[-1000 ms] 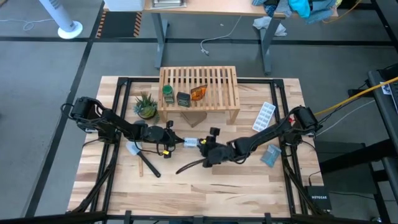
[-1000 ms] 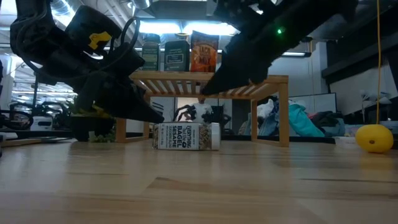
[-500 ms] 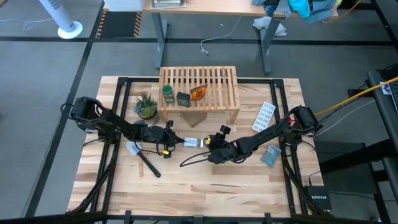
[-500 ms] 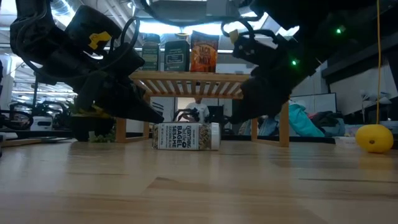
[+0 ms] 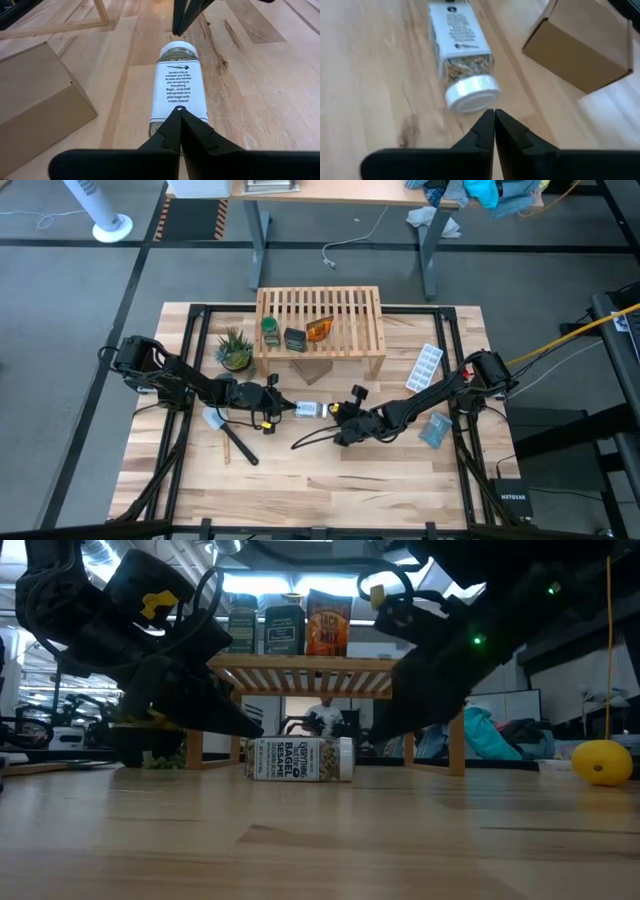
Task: Shelf spices
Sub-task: Put the white seasoning bottle on the shelf
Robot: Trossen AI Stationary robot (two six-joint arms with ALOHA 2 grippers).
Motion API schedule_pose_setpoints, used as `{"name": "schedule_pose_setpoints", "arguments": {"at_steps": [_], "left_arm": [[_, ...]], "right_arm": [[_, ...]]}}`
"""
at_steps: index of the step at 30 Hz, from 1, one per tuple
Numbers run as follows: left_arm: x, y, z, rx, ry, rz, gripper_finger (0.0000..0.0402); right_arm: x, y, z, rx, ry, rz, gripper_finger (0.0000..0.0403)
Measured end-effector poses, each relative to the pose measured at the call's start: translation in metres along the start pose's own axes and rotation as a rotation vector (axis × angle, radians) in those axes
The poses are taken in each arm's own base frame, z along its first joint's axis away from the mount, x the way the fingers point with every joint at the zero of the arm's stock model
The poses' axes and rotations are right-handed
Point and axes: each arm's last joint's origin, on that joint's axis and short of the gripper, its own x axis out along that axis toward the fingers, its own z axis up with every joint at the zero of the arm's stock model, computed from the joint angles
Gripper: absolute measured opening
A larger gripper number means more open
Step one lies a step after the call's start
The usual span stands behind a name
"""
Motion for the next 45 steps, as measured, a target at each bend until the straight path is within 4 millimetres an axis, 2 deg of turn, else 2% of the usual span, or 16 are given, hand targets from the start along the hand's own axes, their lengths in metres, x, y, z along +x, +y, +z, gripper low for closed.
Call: {"name": "schedule_pose_setpoints", "arguments": {"at_steps": [3, 7, 13, 45], "left_arm": [[0.0, 0.0, 0.0, 0.001, -0.001, 0.0, 0.0001], [0.0, 0.0, 0.0, 0.003, -0.001, 0.0, 0.0001], [0.0, 0.0, 0.0, -0.009, -0.001, 0.0, 0.0001], [-0.002, -0.008, -0.001, -0.047, 0.007, -0.026, 0.0001]], "right_arm": [[0.002, 0.002, 0.001, 0.015, -0.01, 0.033, 0.0022], [0.009, 0.006, -0.006, 0.001, 0.013, 0.039, 0.0005], [0.017, 0.011, -0.01, 0.015, -0.006, 0.051, 0.0014], [0.016, 0.014, 0.007, -0.02, -0.195, 0.005, 0.0003]]}}
